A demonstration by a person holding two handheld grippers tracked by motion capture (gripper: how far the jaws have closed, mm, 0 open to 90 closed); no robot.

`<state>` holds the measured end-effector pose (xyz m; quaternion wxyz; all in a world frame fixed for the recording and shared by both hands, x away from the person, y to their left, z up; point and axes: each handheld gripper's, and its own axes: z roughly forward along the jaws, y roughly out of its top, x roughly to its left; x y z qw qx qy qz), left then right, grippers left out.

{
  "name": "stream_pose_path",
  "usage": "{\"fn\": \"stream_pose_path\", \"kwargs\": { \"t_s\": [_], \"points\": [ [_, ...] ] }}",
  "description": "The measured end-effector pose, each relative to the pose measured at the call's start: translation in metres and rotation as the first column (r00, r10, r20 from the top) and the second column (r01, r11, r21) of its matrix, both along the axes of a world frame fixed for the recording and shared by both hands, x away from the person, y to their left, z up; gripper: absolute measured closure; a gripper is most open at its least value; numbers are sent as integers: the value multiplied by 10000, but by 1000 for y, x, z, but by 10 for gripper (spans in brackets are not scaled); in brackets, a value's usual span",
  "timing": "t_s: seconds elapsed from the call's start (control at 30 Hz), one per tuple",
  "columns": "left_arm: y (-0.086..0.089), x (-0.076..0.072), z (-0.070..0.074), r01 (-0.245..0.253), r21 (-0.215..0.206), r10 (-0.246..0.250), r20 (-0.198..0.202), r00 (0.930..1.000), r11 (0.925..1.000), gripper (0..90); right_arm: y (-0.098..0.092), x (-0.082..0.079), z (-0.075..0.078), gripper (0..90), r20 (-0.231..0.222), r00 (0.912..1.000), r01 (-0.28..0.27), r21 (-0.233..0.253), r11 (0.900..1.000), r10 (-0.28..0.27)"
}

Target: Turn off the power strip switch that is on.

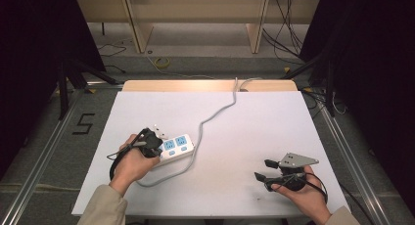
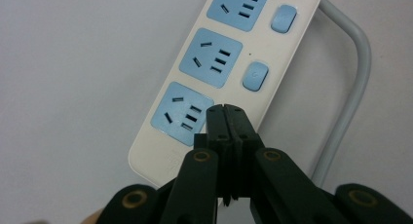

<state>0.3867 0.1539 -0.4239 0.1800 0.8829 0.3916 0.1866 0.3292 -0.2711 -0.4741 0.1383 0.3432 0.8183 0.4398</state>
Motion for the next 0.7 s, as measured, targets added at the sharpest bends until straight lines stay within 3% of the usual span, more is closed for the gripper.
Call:
{"fn": "stream_pose_path", "kwargs": {
  "t_s": [0.7],
  "points": [
    [-2,5,-4,74,166,-71,-187,9998,9998,896,0,0,0,367,-5,10000,-27,-1,10000,27]
  ]
}}
